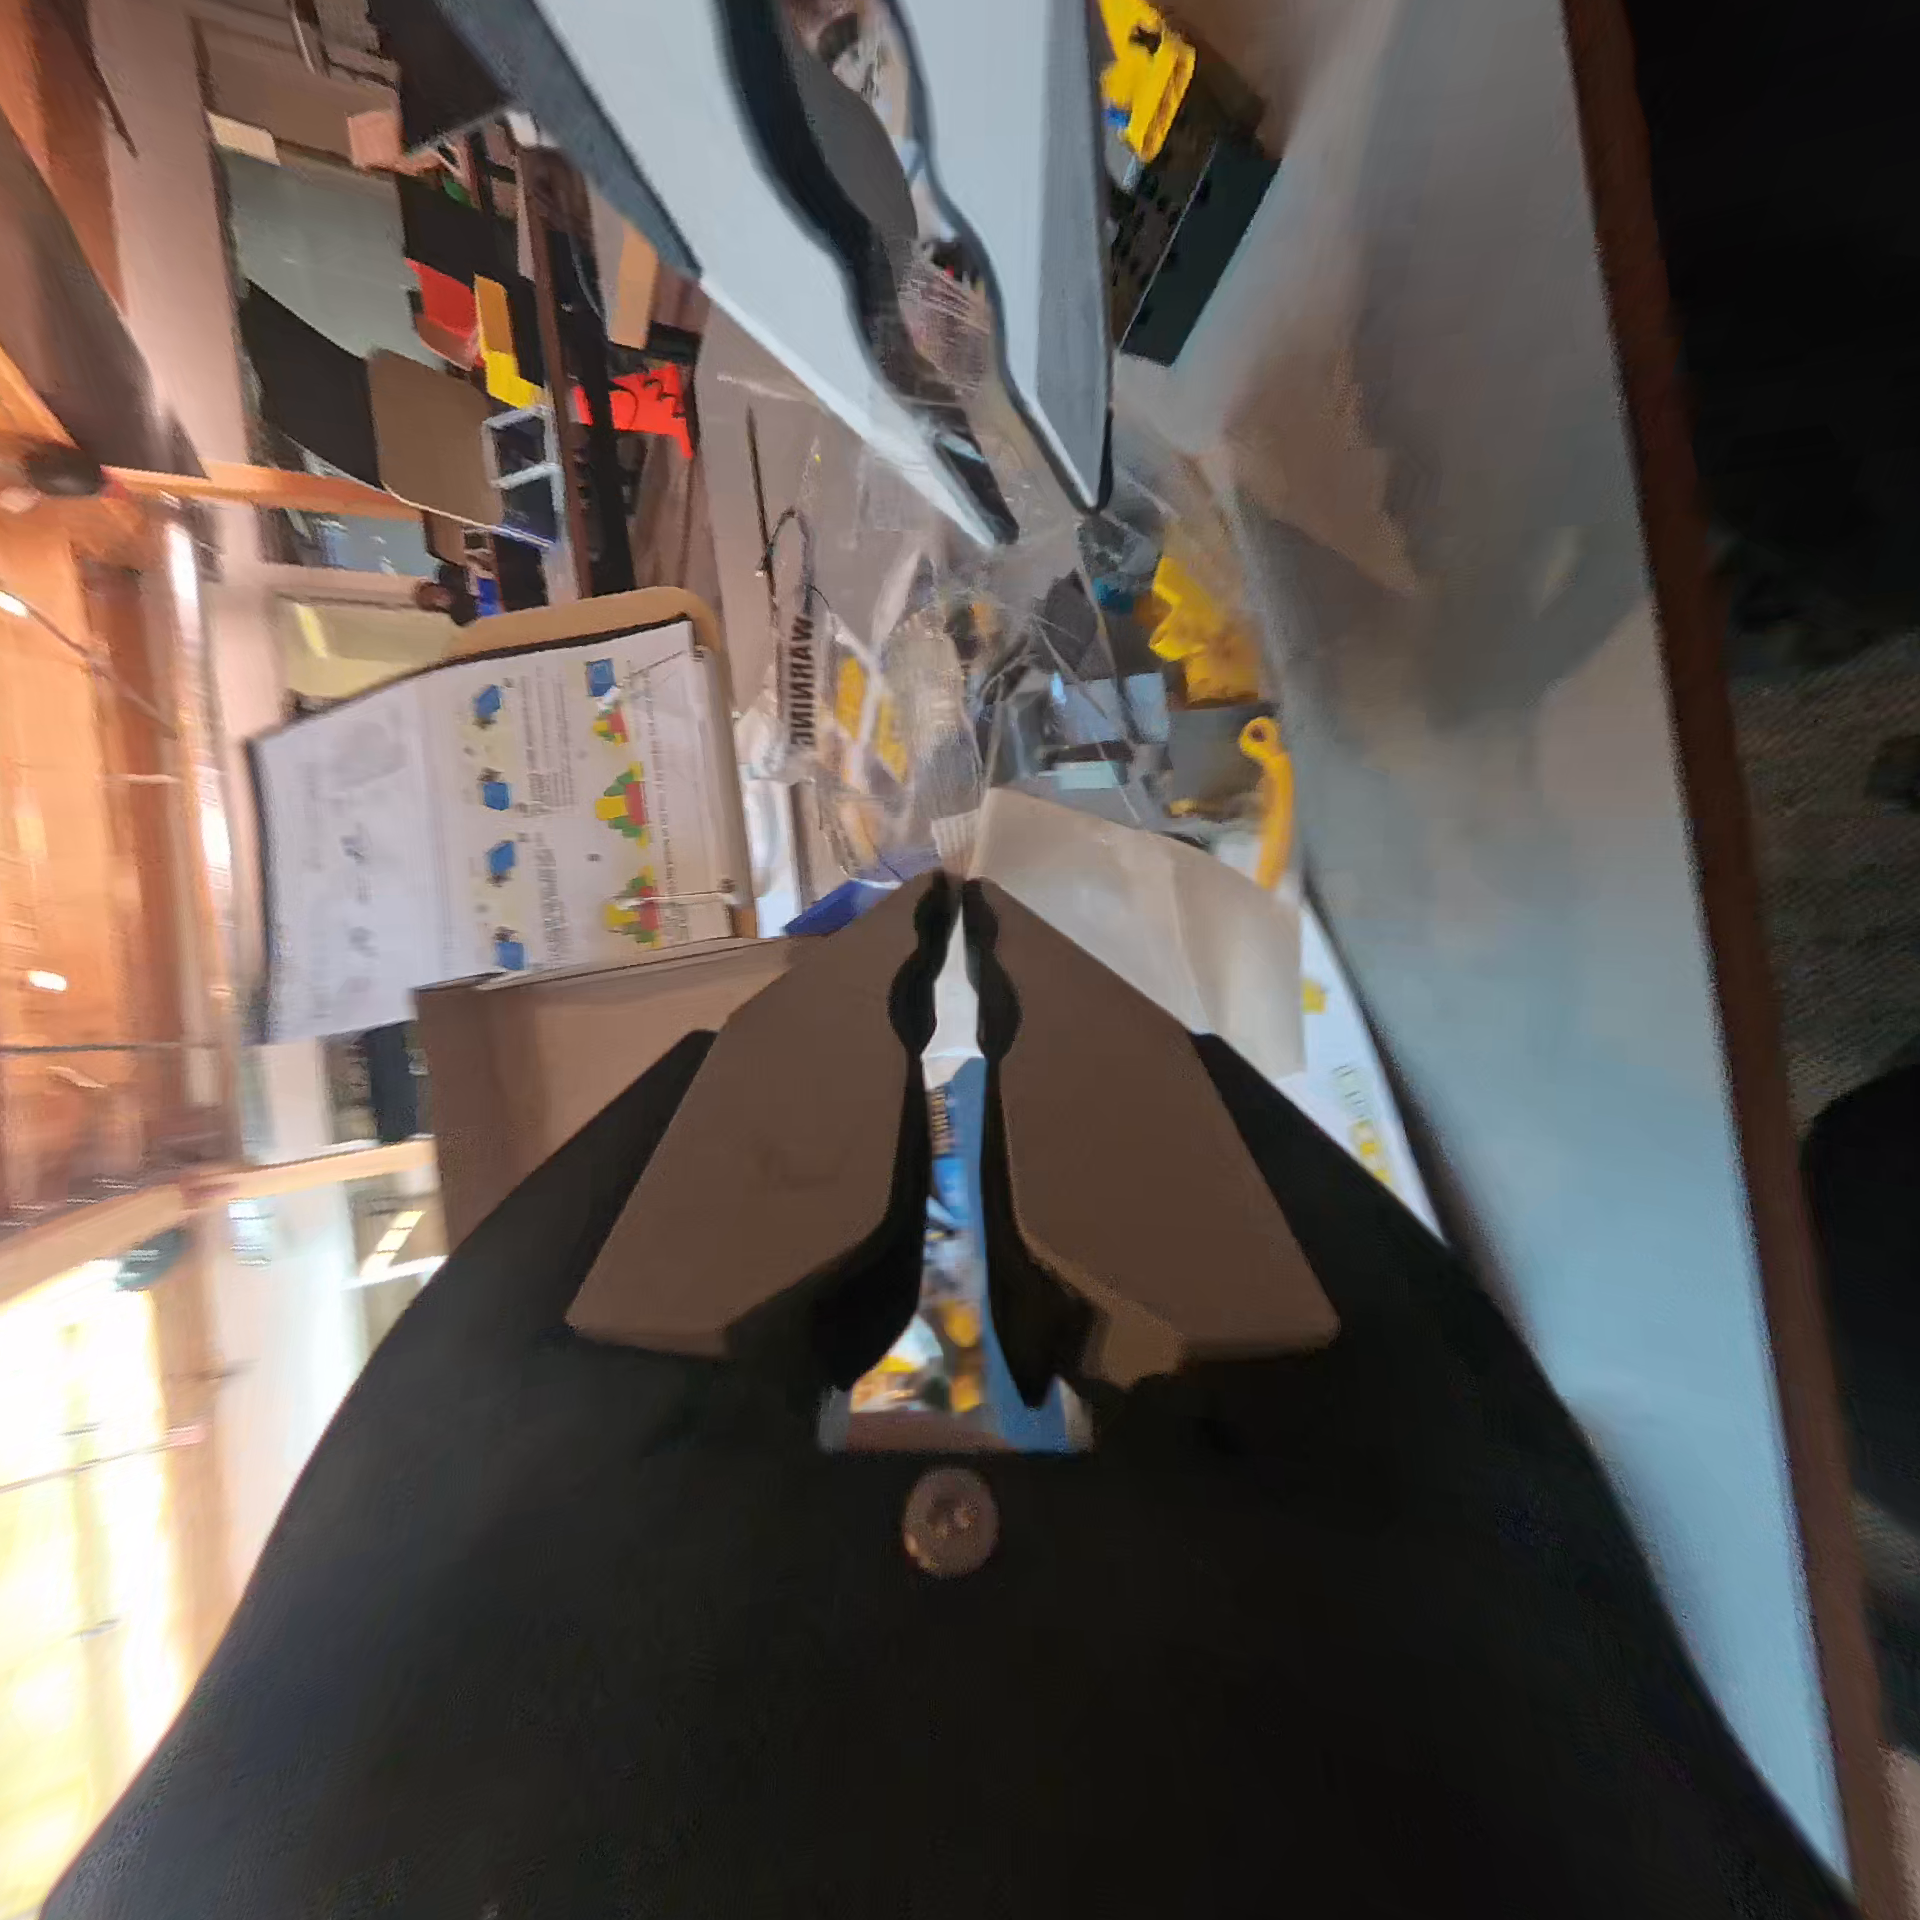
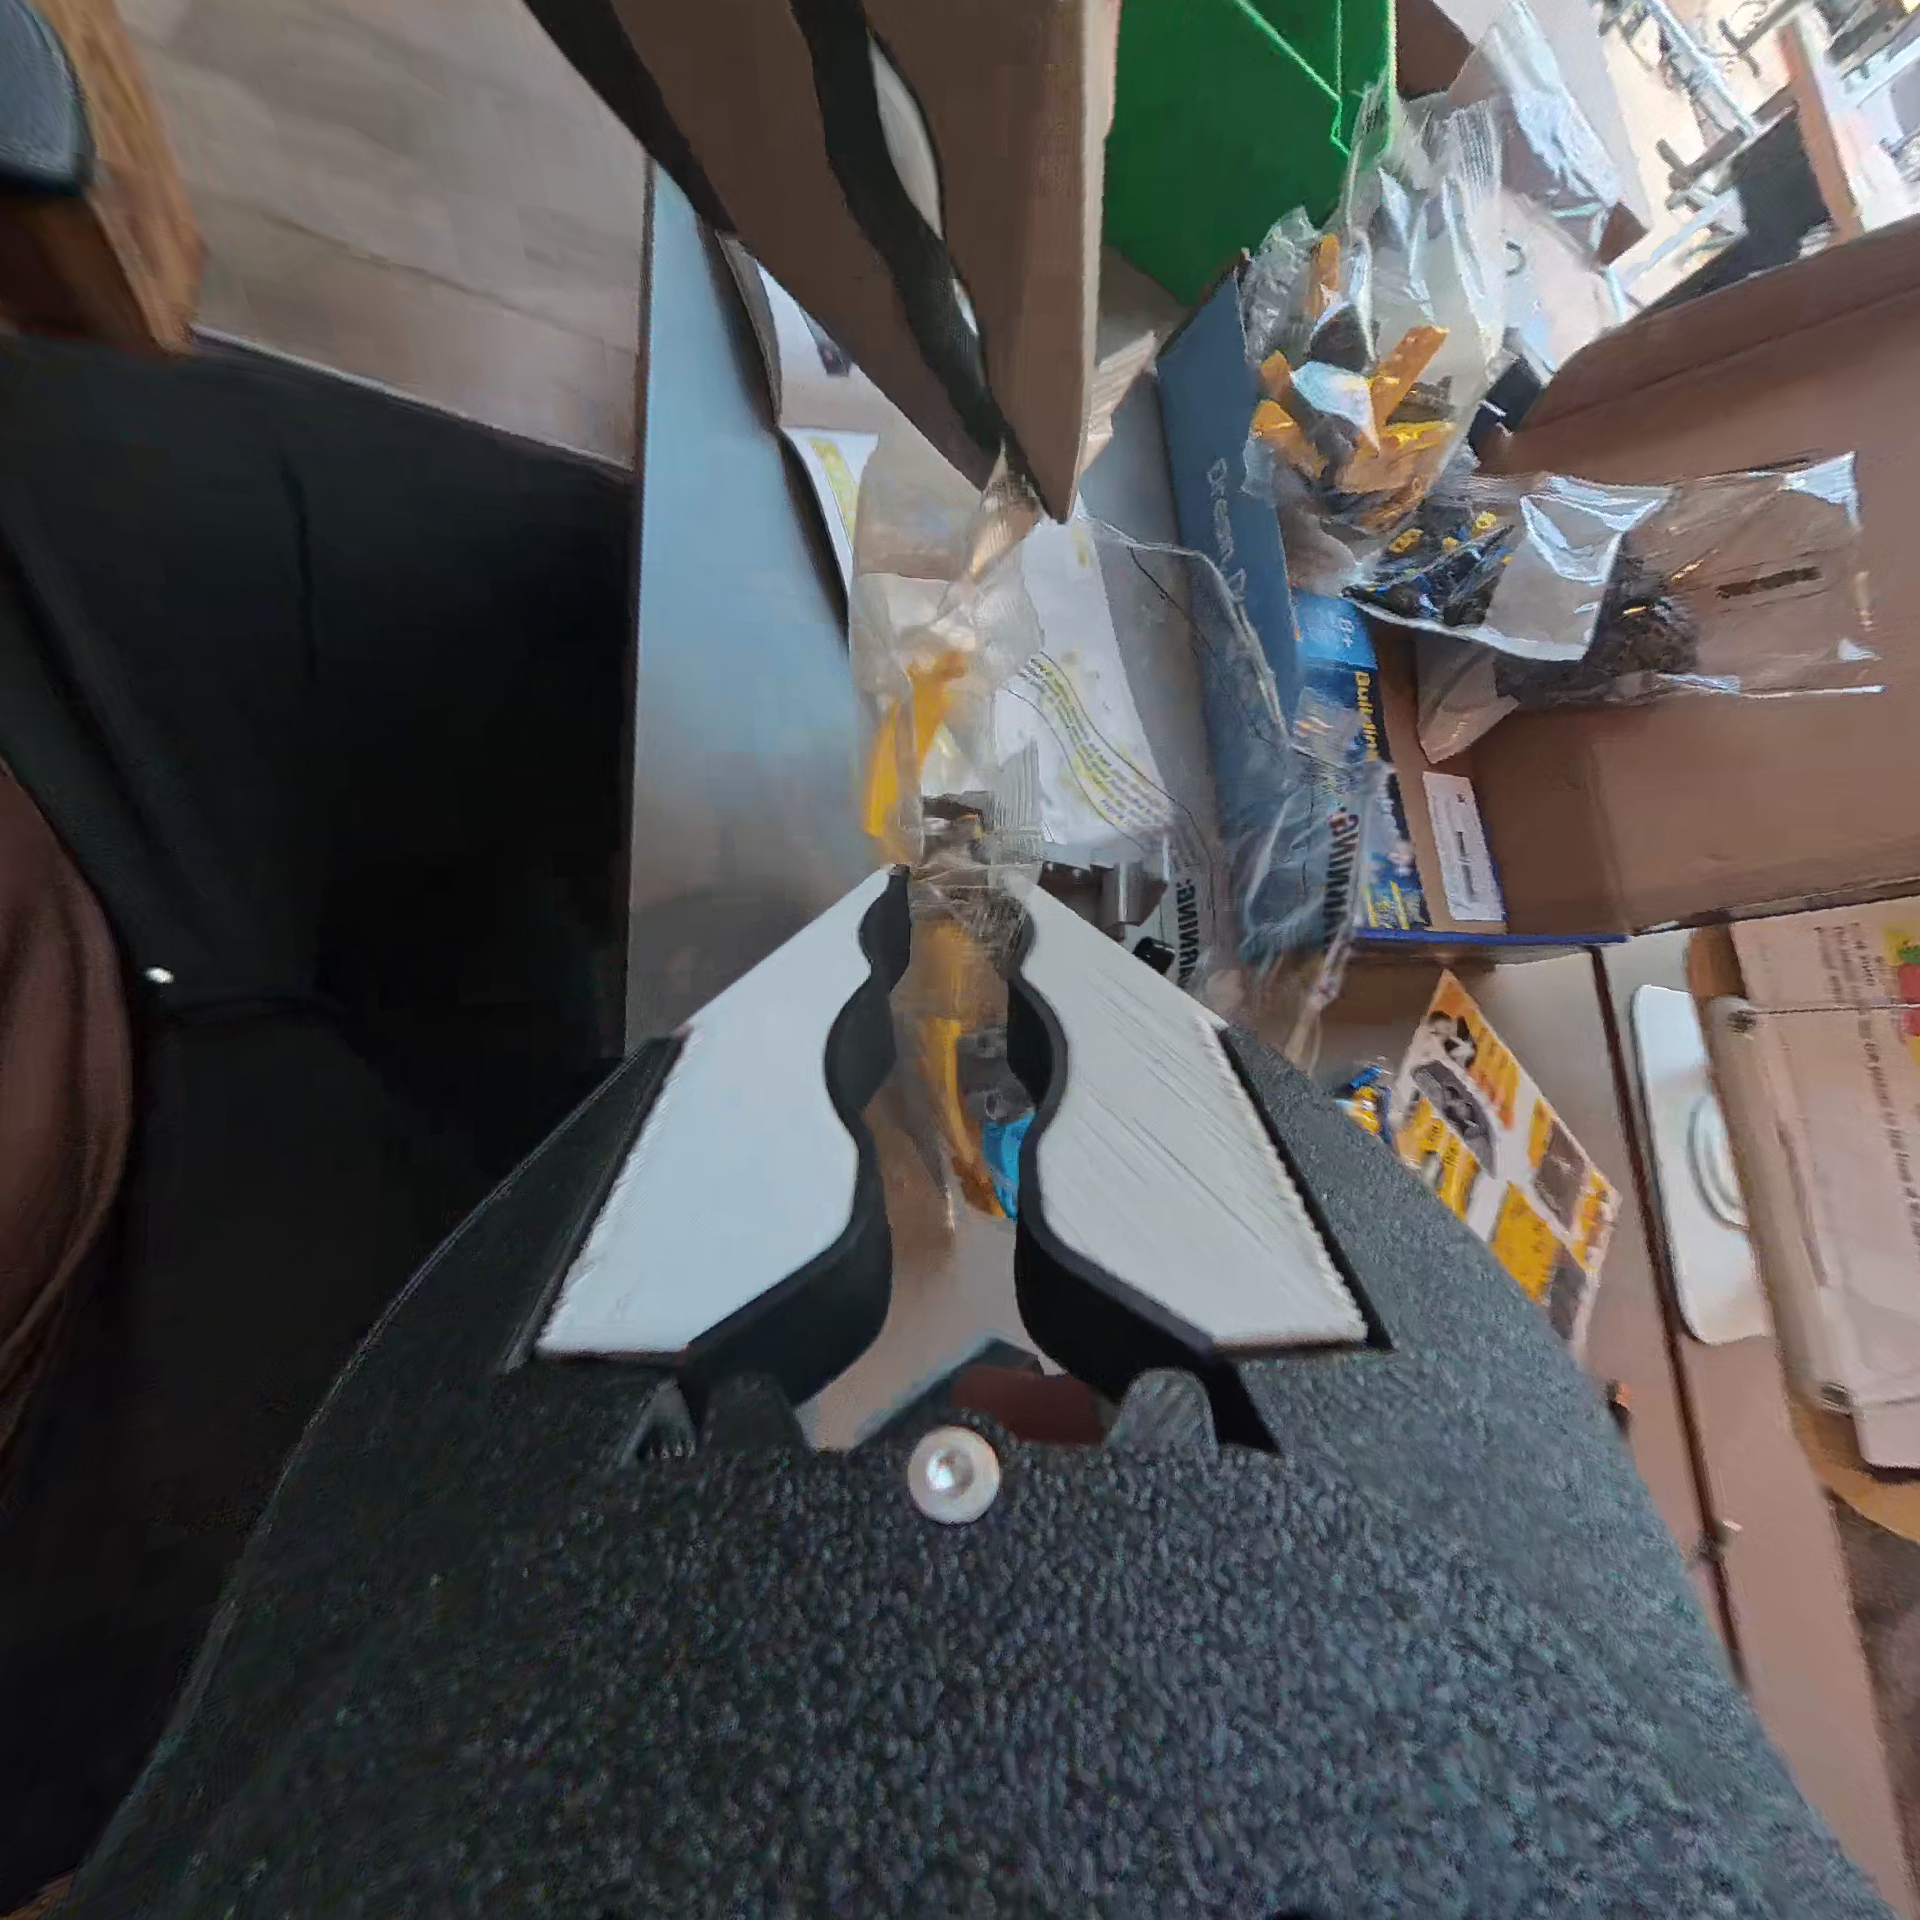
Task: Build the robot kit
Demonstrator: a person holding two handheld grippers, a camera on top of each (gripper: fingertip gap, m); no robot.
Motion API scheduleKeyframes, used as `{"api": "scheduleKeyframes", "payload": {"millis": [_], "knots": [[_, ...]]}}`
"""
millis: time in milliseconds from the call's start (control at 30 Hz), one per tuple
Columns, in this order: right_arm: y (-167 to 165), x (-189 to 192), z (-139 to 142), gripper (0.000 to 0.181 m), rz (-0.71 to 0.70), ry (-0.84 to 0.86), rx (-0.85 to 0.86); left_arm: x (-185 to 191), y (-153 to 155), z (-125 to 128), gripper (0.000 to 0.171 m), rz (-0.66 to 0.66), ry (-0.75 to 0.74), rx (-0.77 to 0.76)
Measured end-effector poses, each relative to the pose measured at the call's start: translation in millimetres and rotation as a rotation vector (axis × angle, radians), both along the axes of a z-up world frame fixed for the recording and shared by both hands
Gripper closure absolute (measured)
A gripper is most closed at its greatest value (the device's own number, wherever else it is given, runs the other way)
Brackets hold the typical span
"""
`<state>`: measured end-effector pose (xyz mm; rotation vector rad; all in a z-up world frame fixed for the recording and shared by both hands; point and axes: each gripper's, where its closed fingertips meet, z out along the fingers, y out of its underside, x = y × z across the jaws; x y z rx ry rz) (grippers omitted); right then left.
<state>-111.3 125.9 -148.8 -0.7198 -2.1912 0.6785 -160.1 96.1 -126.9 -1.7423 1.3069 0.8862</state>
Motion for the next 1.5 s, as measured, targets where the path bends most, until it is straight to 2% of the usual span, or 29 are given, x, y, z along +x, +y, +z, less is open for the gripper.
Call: {"api": "scheduleKeyframes", "payload": {"millis": [133,200,300,433,567,633,733,833,900,1067,1133,1200,1233,1333,1500], "knots": [[3,11,-12,0.172,-0.012,0.074,0.204,19,-6,6,0.161,0.030,-0.363,-0.030],[3,16,-17,0.173,-0.007,0.096,0.235,28,-9,8,0.150,0.037,-0.464,-0.032],[4,21,-20,0.173,0.010,0.100,0.242,44,-14,1,0.134,0.035,-0.483,-0.070],[-2,29,-19,0.173,0.058,0.096,0.238,57,-13,-15,0.119,0.053,-0.406,-0.114],[-15,38,-28,0.173,0.115,0.082,0.233,67,-3,-27,0.111,0.055,-0.369,-0.108],[-19,42,-33,0.173,0.131,0.075,0.229,72,0,-30,0.113,0.050,-0.378,-0.101],[-20,47,-36,0.173,0.141,0.083,0.219,63,2,-50,0.113,0.096,-0.314,-0.145],[-19,52,-40,0.172,0.136,0.075,0.212,66,4,-58,0.128,0.083,-0.292,-0.134],[-19,54,-42,0.172,0.129,0.078,0.194,71,4,-59,0.133,0.070,-0.309,-0.127],[-18,58,-47,0.172,0.106,0.079,0.138,74,1,-71,0.127,0.079,-0.327,-0.139],[-18,59,-49,0.172,0.102,0.072,0.120,79,-2,-72,0.135,0.054,-0.332,-0.131],[-18,61,-50,0.172,0.097,0.060,0.096,83,-1,-69,0.155,0.023,-0.323,-0.093],[-18,62,-49,0.172,0.095,0.055,0.081,85,-1,-68,0.159,0.013,-0.319,-0.078],[-18,63,-45,0.170,0.093,0.042,0.031,87,-3,-71,0.171,-0.008,-0.315,-0.073],[-21,69,-7,0.163,0.097,0.020,-0.170,94,-7,-82,0.171,-0.023,-0.294,-0.110]]}}
